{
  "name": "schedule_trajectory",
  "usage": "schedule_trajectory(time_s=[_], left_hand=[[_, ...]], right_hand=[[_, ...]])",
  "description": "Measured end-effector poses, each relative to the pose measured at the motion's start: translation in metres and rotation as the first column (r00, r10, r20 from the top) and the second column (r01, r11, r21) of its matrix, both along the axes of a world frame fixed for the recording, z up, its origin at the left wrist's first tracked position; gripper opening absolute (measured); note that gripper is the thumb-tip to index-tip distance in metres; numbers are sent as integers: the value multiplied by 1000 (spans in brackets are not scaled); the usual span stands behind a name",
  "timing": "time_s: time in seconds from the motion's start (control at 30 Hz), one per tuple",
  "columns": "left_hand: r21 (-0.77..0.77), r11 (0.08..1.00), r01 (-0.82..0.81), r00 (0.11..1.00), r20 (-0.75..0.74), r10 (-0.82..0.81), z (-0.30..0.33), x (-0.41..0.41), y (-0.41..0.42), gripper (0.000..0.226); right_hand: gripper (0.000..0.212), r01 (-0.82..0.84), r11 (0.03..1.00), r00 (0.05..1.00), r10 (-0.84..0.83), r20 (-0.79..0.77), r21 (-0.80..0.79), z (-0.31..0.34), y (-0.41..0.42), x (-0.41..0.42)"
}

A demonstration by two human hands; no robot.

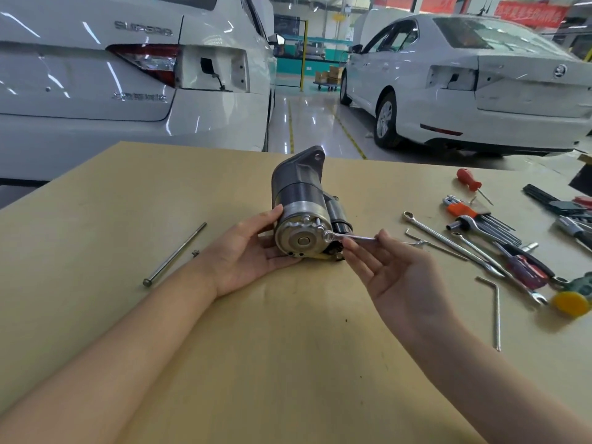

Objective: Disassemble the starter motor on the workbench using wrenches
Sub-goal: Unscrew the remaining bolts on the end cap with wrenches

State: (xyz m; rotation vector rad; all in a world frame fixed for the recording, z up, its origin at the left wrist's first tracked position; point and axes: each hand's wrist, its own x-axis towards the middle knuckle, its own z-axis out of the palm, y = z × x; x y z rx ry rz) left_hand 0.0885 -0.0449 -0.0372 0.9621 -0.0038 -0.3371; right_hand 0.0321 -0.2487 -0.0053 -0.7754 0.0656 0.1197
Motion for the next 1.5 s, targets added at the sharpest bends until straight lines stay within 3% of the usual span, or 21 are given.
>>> schedule_trajectory(time_s=[0.17,0.3,0.43,0.53,0.63,0.73,0.8,0.87,1.0,1.13,1.2,1.27,1.33,1.37,1.43,1.5], left_hand=[[-2,1000,-5,1000,-7,5,-1,0,0,44],[-2,1000,1,1000,-10,-1,0,-1,0,46],[22,1000,1,1000,-11,-1,0,-2,0,52],[28,1000,4,1000,-15,-4,0,-1,0,51],[26,1000,1,1000,-23,0,0,-1,0,47],[19,1000,10,1000,-20,-10,1,-2,0,55],[11,1000,18,1000,-19,-18,2,-2,0,68],[14,1000,20,1000,-19,-19,3,-2,0,68],[41,999,-4,1000,-28,5,2,-2,0,50],[29,1000,-11,999,-37,13,2,-1,2,48],[22,1000,1,999,-40,-1,2,-2,2,31],[45,998,34,998,-62,-31,0,2,5,12],[27,999,44,996,-82,-41,2,1,7,26],[3,999,47,997,-64,-47,2,0,7,40],[28,998,54,998,-45,-53,6,-3,6,56],[7,999,48,993,-104,-47,4,0,5,62]], right_hand=[[30,-14,999,1000,14,-22,34,3,7,-1],[43,1,998,999,1,-38,64,3,8,-4],[26,5,995,999,0,-46,102,2,8,-8],[25,7,995,1000,-5,-24,95,1,8,-9],[26,46,999,995,-44,87,-20,1,6,-6],[6,88,993,983,-74,166,-75,3,3,-3],[6,110,984,972,-76,222,-143,4,0,0],[11,137,951,946,-43,320,-279,8,-2,1],[13,250,759,805,183,565,-601,36,-5,7],[2,430,344,621,558,550,-835,74,7,22],[13,555,147,522,704,481,-818,79,27,27],[15,692,-119,422,867,266,-712,75,51,27],[16,788,-334,402,916,21,-517,64,66,23],[25,813,-374,407,913,-24,-447,59,68,21],[29,851,-332,362,932,-4,-407,53,62,19],[18,839,-107,255,943,213,-534,48,48,15]])
